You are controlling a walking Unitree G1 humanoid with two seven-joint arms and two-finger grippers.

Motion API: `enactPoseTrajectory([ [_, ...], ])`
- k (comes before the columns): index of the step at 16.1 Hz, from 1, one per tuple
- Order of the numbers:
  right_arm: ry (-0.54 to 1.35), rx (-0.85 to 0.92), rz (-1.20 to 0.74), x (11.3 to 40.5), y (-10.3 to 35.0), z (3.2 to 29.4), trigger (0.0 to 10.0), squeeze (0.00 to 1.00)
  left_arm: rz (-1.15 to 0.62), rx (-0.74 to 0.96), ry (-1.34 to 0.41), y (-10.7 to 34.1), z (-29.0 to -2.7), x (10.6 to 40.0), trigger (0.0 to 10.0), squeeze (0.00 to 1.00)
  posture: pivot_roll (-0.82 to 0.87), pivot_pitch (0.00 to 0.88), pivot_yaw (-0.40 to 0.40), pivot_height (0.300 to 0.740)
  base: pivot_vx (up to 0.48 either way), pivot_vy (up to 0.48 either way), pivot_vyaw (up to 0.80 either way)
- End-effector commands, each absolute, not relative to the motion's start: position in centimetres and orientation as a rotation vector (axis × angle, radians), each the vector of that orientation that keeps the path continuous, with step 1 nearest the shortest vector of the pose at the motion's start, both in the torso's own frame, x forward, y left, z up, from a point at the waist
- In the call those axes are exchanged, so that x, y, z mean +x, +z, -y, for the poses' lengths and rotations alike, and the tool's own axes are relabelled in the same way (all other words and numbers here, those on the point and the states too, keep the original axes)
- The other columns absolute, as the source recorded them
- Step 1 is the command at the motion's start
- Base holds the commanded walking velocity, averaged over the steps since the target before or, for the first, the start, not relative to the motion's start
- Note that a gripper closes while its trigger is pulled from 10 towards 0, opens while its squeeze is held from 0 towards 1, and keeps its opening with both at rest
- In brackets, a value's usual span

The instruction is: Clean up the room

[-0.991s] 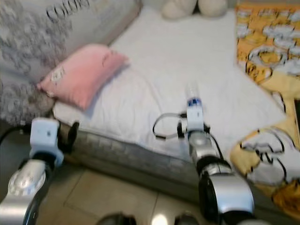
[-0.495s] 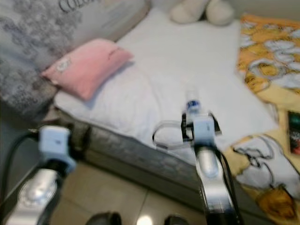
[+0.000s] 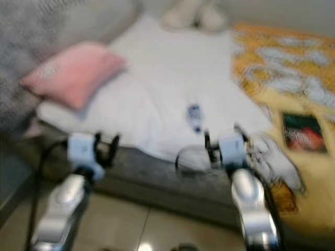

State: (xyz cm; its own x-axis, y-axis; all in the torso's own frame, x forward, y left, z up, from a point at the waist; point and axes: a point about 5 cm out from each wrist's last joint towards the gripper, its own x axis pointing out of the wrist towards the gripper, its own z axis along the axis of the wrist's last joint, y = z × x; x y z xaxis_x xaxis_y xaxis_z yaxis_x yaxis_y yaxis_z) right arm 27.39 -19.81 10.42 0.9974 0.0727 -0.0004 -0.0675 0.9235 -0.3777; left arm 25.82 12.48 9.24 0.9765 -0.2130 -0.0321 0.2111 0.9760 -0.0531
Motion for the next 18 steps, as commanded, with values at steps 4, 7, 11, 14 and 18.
enactPoseTrajectory([
  [4,0.059,-0.363,0.0,28.4,10.6,20.0,10.0,0.0,-0.02,-0.026,-0.234,9.2,-12.4,26.4,10.0,0.0,-0.19,0.0,-0.004,0.74,0.0,0.36,-0.4],
  [7,0.059,-0.363,0.0,28.4,10.6,20.0,10.0,0.0,-0.02,-0.026,-0.234,9.2,-12.4,26.4,10.0,0.0,-0.19,0.0,-0.004,0.74,0.0,0.48,-0.8],
  [11,0.041,-0.281,-0.018,28.3,9.3,18.6,10.0,0.0,0.059,0.031,-0.233,10.9,-12.6,27.3,10.0,0.0,-0.18,0.0,0.043,0.74,0.12,0.0,0.0],
  [14,-0.004,-0.017,-0.05,28.7,8.8,18.6,10.0,0.0,0.07,0.033,-0.226,11.0,-12.7,27.6,10.0,0.0,-0.19,0.0,0.057,0.74,0.452,0.0,-0.21],
  [18,-0.007,-0.015,-0.034,29.0,8.8,18.6,10.0,0.0,0.061,0.056,-0.192,10.8,-13.1,27.4,10.0,0.0,-0.17,0.0,0.066,0.74,0.0,0.0,0.0],
])
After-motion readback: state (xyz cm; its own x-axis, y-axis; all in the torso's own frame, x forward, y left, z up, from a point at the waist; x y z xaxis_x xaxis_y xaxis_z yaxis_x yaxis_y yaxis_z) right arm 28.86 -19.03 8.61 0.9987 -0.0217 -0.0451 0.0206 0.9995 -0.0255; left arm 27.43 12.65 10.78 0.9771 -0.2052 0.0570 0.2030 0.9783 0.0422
